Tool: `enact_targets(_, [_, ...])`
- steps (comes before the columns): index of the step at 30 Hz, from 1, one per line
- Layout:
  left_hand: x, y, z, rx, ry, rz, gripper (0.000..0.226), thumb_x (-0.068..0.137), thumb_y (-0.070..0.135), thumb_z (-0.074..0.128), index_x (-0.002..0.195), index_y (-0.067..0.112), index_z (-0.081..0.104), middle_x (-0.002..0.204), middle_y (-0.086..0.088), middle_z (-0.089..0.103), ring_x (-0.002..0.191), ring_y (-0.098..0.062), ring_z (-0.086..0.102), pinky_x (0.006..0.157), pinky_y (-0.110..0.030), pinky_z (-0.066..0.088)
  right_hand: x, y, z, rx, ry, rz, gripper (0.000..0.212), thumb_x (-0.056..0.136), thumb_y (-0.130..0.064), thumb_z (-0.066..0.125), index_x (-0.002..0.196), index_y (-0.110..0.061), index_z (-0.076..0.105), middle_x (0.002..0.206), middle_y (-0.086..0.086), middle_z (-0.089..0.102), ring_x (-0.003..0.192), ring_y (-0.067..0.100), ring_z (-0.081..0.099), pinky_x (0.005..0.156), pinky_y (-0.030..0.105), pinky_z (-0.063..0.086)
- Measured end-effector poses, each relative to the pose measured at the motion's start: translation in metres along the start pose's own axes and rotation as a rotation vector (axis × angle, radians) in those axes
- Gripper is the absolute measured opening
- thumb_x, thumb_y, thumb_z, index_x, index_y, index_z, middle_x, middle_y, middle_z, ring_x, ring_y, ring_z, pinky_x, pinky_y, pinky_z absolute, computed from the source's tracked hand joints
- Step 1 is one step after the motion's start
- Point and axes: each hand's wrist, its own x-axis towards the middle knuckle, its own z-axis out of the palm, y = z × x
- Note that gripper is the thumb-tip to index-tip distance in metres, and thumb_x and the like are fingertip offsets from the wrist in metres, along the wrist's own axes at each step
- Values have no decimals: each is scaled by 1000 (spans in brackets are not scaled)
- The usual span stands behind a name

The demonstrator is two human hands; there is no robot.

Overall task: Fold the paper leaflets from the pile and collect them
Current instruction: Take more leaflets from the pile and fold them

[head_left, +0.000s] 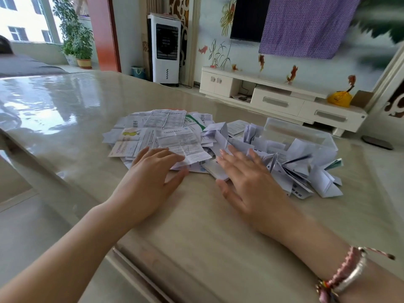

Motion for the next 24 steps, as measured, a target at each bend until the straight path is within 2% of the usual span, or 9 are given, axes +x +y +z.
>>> enact_targets(3, [-4,-4,-2,-38,32,-12,58,83,57,46,132,27,55,133,9,57,126,-18,47,107,-32,31,-2,-9,-7,25,92,-90,49,100,-35,32,134,-8,54,144,7,49,143,19,30,118,43,17])
enact_targets(7, [-3,-9,1,-59,-102,-89,70,79,61,44,144,35,37,147,14,43,144,-12,24,120,-40,15,-9,-19,-11,109,80,-203,41,99,-31,37,126,-11,61,141,5,52,142,18,32,117,40,22])
enact_targets(10, [-1,-8,0,-58,-98,-94,64,87,53,57,144,36,35,133,16,56,143,-8,24,121,-35,8,-11,-18,-10,144,37,-218,37,99,-30,39,120,-13,64,139,3,54,141,16,34,116,38,25])
enact_targets(13, [-3,-5,-2,12,-34,-21,52,88,50,58,137,35,47,118,17,65,131,-4,43,118,-29,11,-11,-14,-8,174,15,-206,36,99,-31,40,118,-14,65,138,3,55,139,16,36,115,37,26])
enact_targets(16, [-7,-1,-4,58,74,89,25,91,43,55,106,30,70,99,12,72,98,-9,67,106,-22,28,-12,-12,-6,211,18,-178,37,99,-32,41,118,-14,66,137,3,55,139,15,36,114,36,27])
enact_targets(18, [-13,1,-8,78,104,133,31,90,40,45,90,28,73,85,12,73,79,-14,69,91,-19,42,-11,-12,-6,236,21,-161,35,98,-32,41,117,-15,65,139,3,53,140,13,33,115,32,25])
enact_targets(20, [-18,2,-13,58,89,116,24,89,36,49,88,28,72,81,12,72,77,-18,68,73,-23,50,-11,-12,-5,263,15,-140,34,97,-34,41,114,-17,65,142,2,50,142,11,30,116,26,22])
enact_targets(21, [-20,3,-15,40,90,111,20,88,34,53,88,28,72,80,12,71,76,-18,68,65,-23,49,-11,-12,-5,279,9,-129,34,97,-35,41,112,-18,65,144,1,48,142,9,27,116,22,20])
enact_targets(24, [-23,5,-16,-116,111,81,21,87,39,52,89,29,70,78,13,69,74,-12,66,61,-28,52,-11,-11,-5,326,-11,-94,36,96,-40,39,108,-20,66,149,-2,41,144,5,21,114,15,15])
